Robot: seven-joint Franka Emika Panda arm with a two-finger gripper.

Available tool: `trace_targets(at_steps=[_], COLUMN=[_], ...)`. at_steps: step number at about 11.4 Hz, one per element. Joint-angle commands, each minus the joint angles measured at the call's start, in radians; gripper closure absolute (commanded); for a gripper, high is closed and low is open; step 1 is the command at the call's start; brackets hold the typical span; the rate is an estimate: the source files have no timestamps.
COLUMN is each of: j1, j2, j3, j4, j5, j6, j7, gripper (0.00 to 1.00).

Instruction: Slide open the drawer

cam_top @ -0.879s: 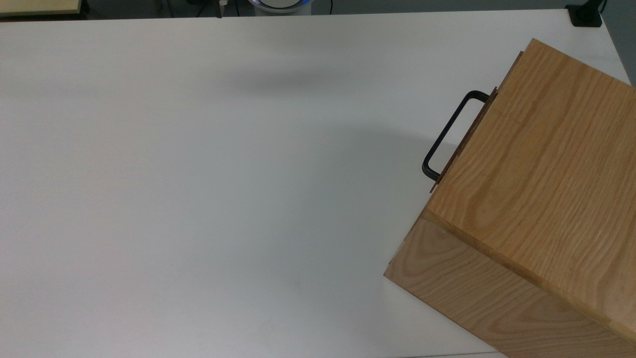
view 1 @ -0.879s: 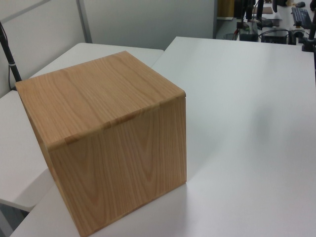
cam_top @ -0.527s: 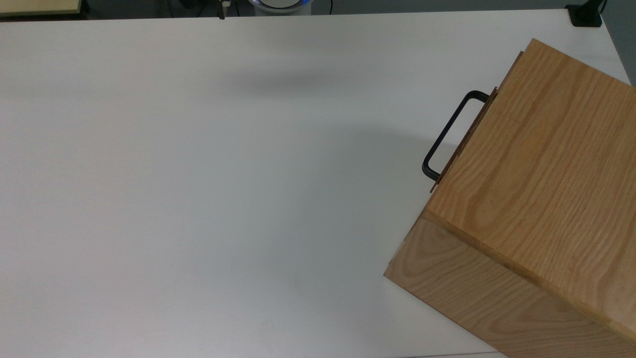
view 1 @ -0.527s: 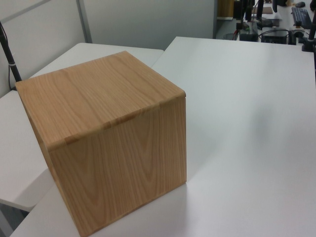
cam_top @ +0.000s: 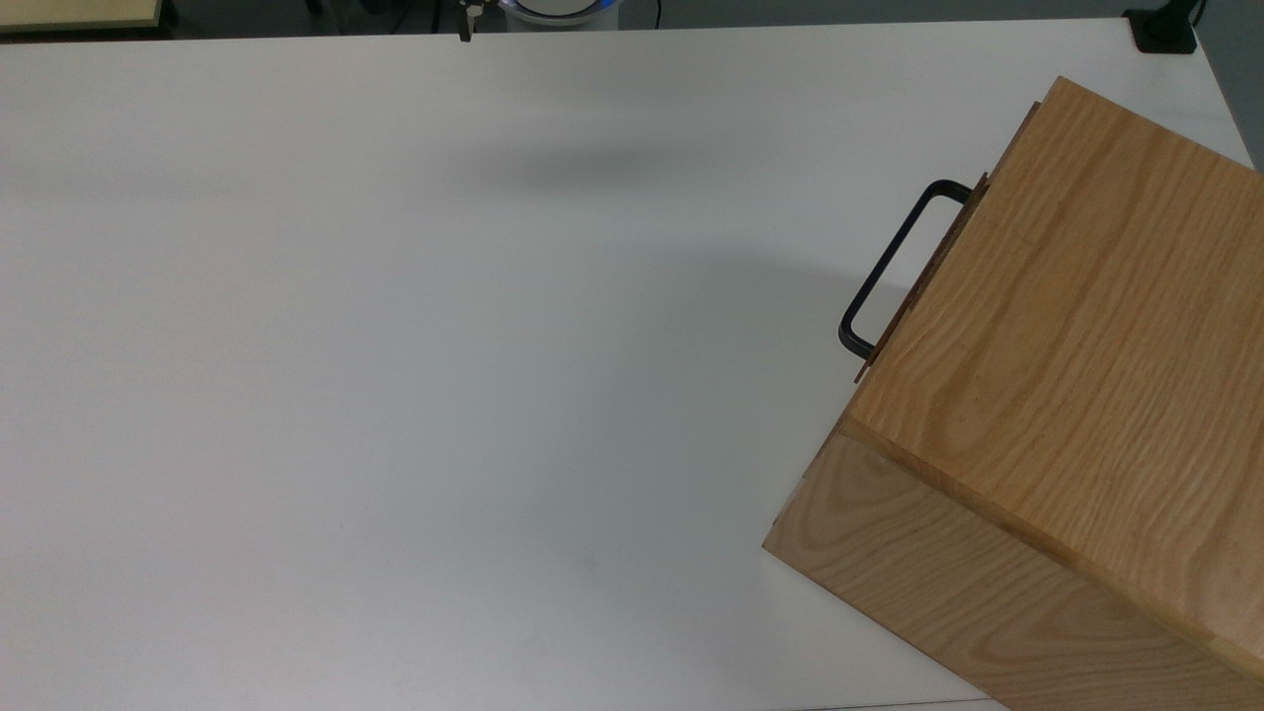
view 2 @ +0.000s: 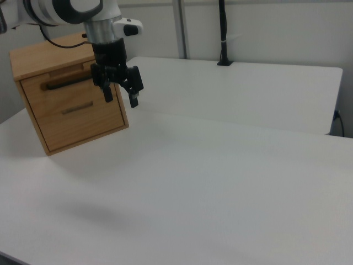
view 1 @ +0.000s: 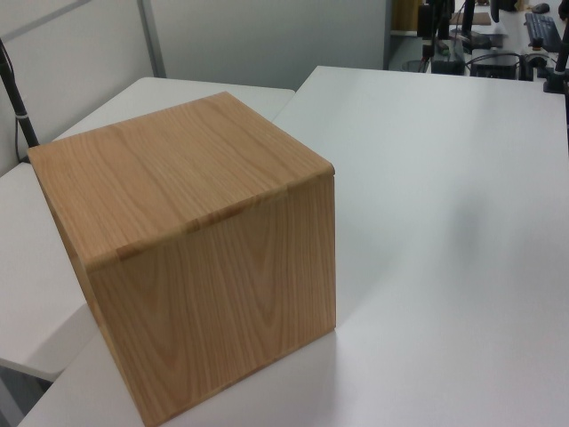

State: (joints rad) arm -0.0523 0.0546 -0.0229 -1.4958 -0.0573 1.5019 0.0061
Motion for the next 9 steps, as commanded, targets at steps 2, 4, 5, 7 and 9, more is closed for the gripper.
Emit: trace_targets(at_steps=[2, 4, 5, 7, 9], j1=[0.011, 0.012, 0.014, 0.017, 0.017], j2=[-0.004, -0.006, -0.006, -0.007, -0.006], j3=[-0.012, -0.012, -0.012, -0.014, -0.015], j4=[-0.004, -0.006, -0.017, -0.020, -0.020], j5=[-0.002, 0.005, 0.008, 0.016, 0.037], j6=[-0.011, -0.011, -0.011, -0.009, -0.009], j7=[-0.020, -0.021, -0.020, -0.018, -0.020], gripper=[0.00, 0.00, 0.00, 0.00, 0.00])
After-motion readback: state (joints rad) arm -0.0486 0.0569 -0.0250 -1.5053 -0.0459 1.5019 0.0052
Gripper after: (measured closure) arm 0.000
